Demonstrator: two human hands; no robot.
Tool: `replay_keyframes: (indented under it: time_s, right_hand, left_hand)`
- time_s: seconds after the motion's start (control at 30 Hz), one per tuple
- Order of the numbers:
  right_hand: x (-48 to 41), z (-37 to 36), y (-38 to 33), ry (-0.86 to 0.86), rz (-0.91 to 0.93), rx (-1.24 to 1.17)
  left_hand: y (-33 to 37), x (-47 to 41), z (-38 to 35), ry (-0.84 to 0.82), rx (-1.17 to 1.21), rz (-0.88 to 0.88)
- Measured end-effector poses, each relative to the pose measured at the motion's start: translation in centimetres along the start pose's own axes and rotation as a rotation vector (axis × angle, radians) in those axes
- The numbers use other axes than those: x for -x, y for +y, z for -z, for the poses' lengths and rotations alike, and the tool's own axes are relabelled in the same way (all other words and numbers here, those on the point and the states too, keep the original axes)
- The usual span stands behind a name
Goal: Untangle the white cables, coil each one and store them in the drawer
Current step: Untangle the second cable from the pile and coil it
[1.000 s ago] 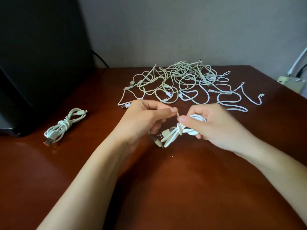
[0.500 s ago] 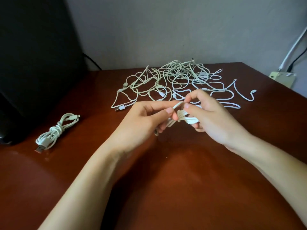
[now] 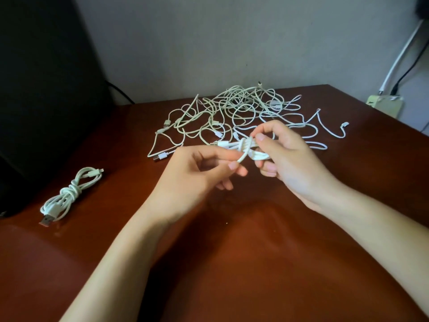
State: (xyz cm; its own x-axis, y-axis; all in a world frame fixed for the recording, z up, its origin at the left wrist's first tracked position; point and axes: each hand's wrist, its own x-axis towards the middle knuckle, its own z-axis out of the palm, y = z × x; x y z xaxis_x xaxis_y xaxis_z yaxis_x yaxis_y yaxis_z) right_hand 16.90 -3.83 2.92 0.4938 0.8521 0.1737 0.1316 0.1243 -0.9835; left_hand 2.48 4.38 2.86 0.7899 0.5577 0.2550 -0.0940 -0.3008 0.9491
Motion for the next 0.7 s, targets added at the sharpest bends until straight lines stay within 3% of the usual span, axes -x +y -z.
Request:
replay_keyframes:
  time_s: [0.2, 0.43, 0.7]
  right_hand:
    - [-0.16, 0.17, 0.09, 0.091, 0.021, -0.186]
    - [-0.23, 0.62, 0.04, 0.062, 0.011, -0.053]
    - [-0.24, 0.5, 0.05, 0.075, 0.026, -0.044]
  left_hand:
    - [-0.46, -0.26, -0.39, -0.053, -0.034, 0.002]
    - [-0.53, -0.25, 0.09, 0.011, 0.291, -0.02]
    - [-0.81, -0.05, -0.3, -0.185, 0.101, 0.061]
